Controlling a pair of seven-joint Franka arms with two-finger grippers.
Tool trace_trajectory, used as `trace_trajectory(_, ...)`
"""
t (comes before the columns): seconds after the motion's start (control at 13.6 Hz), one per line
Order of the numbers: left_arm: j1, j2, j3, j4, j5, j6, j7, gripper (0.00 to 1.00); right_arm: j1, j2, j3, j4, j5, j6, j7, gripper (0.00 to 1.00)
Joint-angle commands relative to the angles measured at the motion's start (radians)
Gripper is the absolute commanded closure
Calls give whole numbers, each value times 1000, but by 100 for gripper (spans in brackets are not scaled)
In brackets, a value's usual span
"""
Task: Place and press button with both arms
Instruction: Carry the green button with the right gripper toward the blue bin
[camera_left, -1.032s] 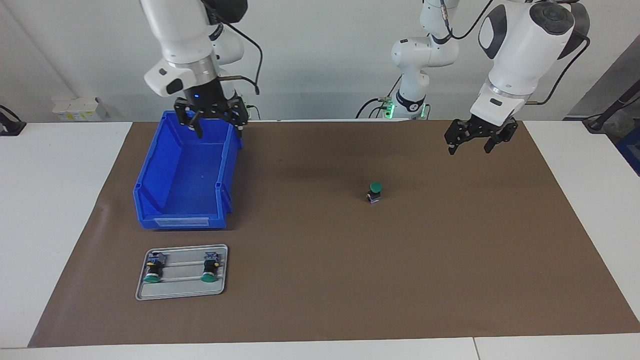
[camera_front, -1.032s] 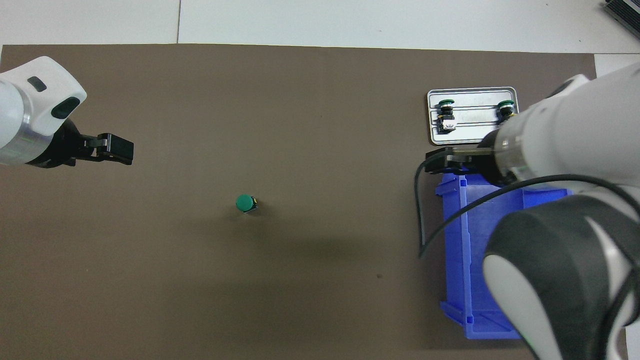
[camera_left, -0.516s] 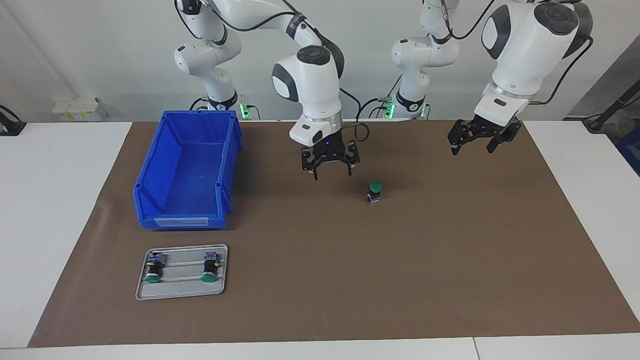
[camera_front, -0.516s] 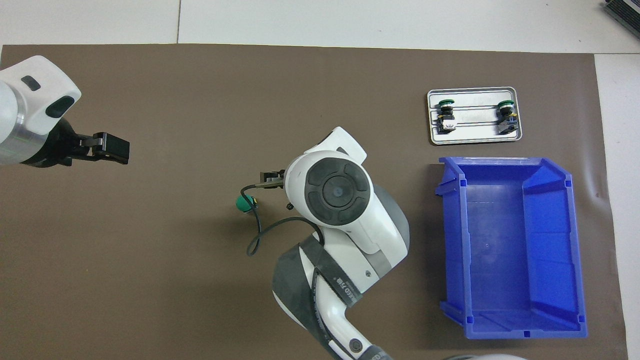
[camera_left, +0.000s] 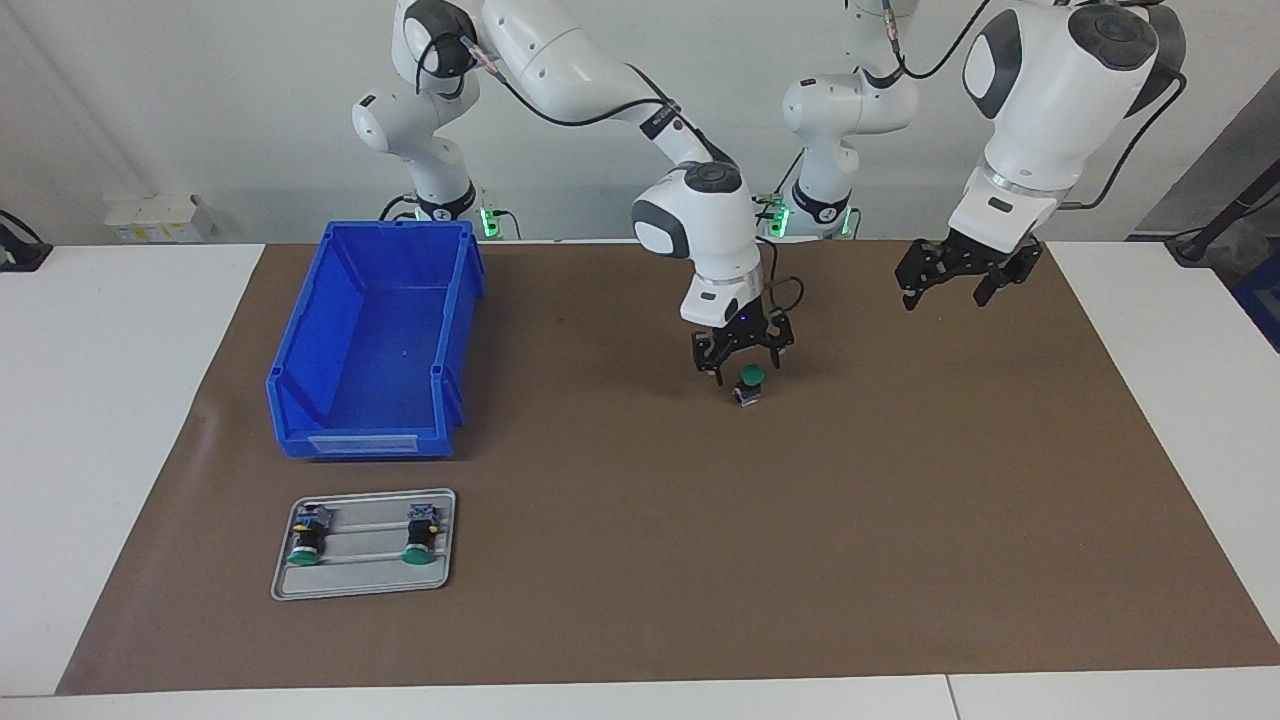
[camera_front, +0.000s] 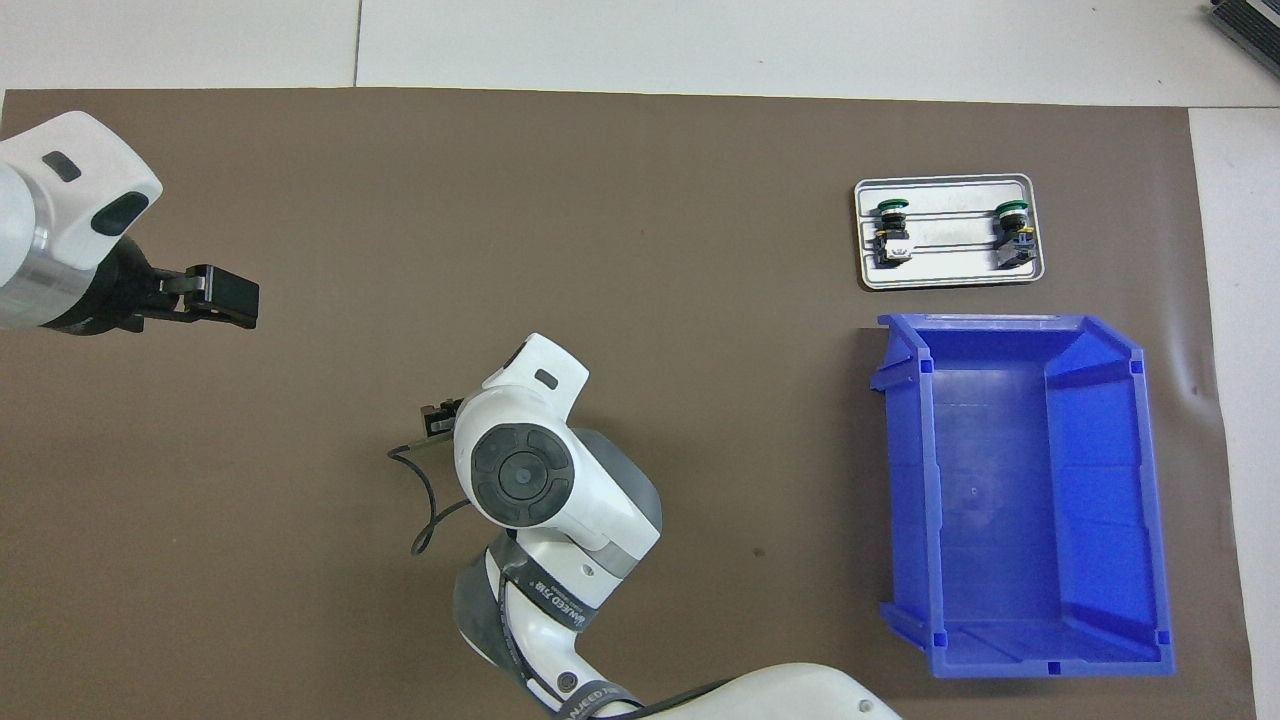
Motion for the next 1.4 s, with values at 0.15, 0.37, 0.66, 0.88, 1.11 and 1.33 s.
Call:
trace_trajectory(0.15,8,-22,-4,-29,17,16,5,0,-4,17,0,23,-27,4,-35,0)
trace_trajectory(0.37,8,-22,-4,-29,17,16,5,0,1,13,-1,-11,-42,2,-61,12)
trace_trajectory(0.66,8,-22,-4,-29,17,16,5,0,-4,11,-1,-1,-73,4,-64,51)
trace_trajectory(0.88,8,-22,-4,-29,17,16,5,0,-1,11,-3,1,-87,4,-63,100)
trace_trajectory(1.11,8,-22,-4,-29,17,16,5,0,-1,10,-6,6,-88,-5,-46,100)
trace_trajectory(1.33,8,-22,-4,-29,17,16,5,0,-19,-34,-61,10,-91,-34,-9,100)
